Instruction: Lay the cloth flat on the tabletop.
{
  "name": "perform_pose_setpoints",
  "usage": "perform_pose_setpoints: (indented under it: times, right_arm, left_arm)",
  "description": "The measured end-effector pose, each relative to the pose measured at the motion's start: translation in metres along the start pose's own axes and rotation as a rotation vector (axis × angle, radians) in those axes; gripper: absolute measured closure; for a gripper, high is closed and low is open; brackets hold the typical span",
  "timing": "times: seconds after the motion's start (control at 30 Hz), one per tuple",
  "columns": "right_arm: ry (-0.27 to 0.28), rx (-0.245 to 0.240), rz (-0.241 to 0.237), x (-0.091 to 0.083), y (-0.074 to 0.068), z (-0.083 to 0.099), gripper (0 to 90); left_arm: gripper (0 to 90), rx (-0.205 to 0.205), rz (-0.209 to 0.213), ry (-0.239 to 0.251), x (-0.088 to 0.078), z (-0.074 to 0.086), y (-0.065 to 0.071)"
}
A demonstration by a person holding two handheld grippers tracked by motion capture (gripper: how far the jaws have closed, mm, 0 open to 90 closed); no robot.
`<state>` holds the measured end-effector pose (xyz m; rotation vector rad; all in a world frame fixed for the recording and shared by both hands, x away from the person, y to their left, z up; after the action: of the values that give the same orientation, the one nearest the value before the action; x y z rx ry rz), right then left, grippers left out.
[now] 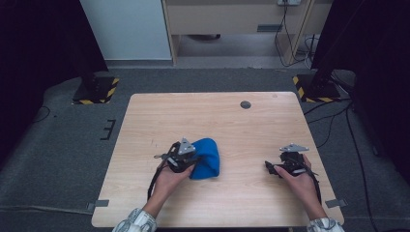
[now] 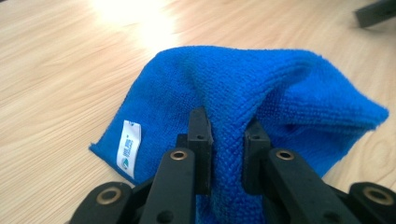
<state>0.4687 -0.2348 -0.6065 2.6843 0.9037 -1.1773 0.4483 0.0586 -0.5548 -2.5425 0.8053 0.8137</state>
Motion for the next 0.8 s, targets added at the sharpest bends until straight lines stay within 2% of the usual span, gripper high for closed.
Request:
perform_pose_setpoints:
  times: [0.07,0.13,0.17,0.2,0.23,0.27,0.33,0.4,0.47,0.53,0.57,0.6,0.8]
  right_arm:
    - [-0.005,-0.016,-0.025,-0.002,-0.005,-0.002,26.8]
    - [0.011,-0.034,-0.038,-0.003,-0.010,-0.006,36.1]
    - [0.025,-0.047,-0.049,-0.005,-0.013,-0.010,39.6]
    - [0.031,-0.055,-0.056,-0.006,-0.016,-0.013,43.3]
    - [0.031,-0.055,-0.056,-0.006,-0.016,-0.013,43.3]
    - [0.060,-0.078,-0.075,-0.010,-0.024,-0.019,53.7]
    - [0.076,-0.090,-0.090,-0.012,-0.029,-0.022,59.2]
    - [0.084,-0.103,-0.107,-0.014,-0.035,-0.024,63.3]
    - [0.091,-0.111,-0.131,-0.014,-0.040,-0.025,66.5]
    - [0.089,-0.116,-0.155,-0.014,-0.044,-0.026,70.2]
    - [0.089,-0.116,-0.155,-0.014,-0.044,-0.026,70.2]
    - [0.088,-0.123,-0.161,-0.014,-0.047,-0.027,72.8]
    - [0.101,-0.159,-0.178,-0.016,-0.058,-0.034,77.1]
  left_arm:
    - [77.7,0.009,0.031,-0.003,0.007,-0.006,0.015]
    - [77.6,0.034,0.064,-0.003,0.016,-0.011,0.031]
    - [77.5,0.034,0.064,-0.003,0.016,-0.011,0.031]
    - [77.3,0.063,0.082,-0.014,0.026,-0.013,0.045]
    - [76.8,0.063,0.082,-0.014,0.026,-0.013,0.045]
    - [75.9,0.075,0.091,-0.019,0.034,-0.013,0.054]
    - [71.0,0.075,0.089,-0.013,0.039,-0.014,0.059]
    - [52.8,0.064,0.075,0.006,0.039,-0.017,0.060]
    - [36.2,0.017,0.089,0.041,0.033,-0.022,0.059]
    - [22.6,0.003,0.079,0.059,0.028,-0.023,0.057]
    - [22.6,0.000,0.069,0.070,0.024,-0.024,0.055]
    - [18.7,-0.018,0.052,0.087,0.016,-0.023,0.049]
    - [13.7,-0.072,0.020,0.105,0.000,-0.022,0.022]
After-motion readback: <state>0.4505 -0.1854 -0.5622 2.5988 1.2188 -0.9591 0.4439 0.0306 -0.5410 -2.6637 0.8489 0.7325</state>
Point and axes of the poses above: each handheld gripper's, and its own axes: x roughly forward along the jaws, z roughly out of its underside, y roughly to its right, the point moved 10 cm from there along x, roughly forward along the jaws, and after that the axes turned 13 degrees about -z, right-handed, at the moved point
